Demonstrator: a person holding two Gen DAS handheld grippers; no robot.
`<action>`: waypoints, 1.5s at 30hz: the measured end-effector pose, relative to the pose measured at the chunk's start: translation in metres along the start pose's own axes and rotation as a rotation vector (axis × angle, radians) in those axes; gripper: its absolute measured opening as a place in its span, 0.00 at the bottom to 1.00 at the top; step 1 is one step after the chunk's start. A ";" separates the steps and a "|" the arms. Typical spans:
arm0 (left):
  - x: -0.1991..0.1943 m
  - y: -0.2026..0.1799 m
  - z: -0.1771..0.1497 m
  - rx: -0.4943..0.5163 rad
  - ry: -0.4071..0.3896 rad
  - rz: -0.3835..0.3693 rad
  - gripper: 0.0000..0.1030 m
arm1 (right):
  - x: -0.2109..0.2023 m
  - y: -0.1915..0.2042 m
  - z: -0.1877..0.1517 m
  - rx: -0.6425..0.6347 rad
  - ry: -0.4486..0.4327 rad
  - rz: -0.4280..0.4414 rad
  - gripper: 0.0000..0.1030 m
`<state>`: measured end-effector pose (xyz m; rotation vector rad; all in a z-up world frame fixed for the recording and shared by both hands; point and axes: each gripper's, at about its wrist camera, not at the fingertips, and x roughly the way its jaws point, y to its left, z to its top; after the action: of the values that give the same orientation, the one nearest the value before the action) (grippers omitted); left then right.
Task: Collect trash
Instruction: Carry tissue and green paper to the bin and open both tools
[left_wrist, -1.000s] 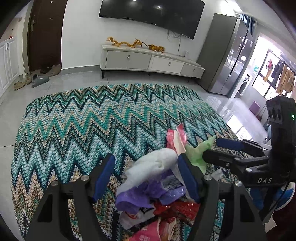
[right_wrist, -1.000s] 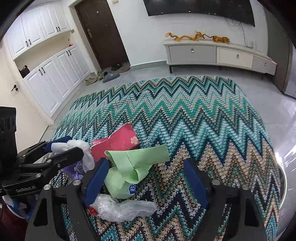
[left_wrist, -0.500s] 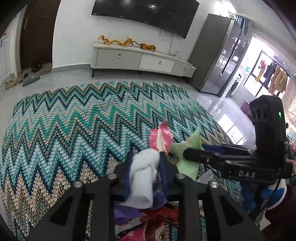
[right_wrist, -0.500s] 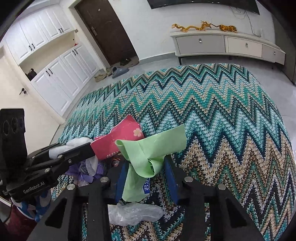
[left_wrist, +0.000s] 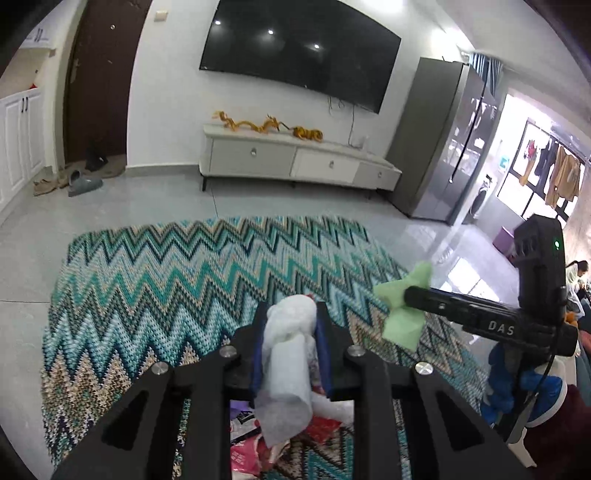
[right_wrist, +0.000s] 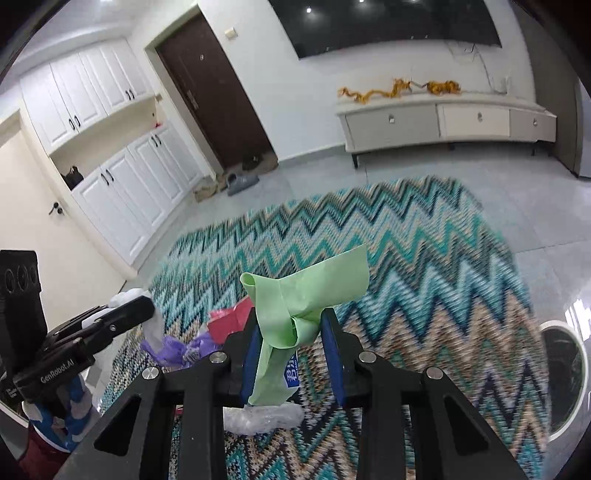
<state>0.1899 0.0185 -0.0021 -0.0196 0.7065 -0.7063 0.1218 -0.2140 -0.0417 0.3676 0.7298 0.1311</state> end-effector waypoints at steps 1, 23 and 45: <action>-0.003 -0.004 0.002 0.002 -0.005 0.001 0.21 | -0.009 -0.004 0.002 0.001 -0.017 -0.006 0.29; 0.155 -0.266 0.029 0.147 0.228 -0.200 0.21 | -0.123 -0.244 -0.010 0.156 -0.037 -0.418 0.29; 0.329 -0.357 -0.036 0.038 0.551 -0.223 0.37 | -0.042 -0.409 -0.097 0.450 0.214 -0.470 0.32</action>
<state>0.1363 -0.4466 -0.1362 0.1373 1.2306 -0.9519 0.0215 -0.5769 -0.2336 0.6048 1.0403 -0.4516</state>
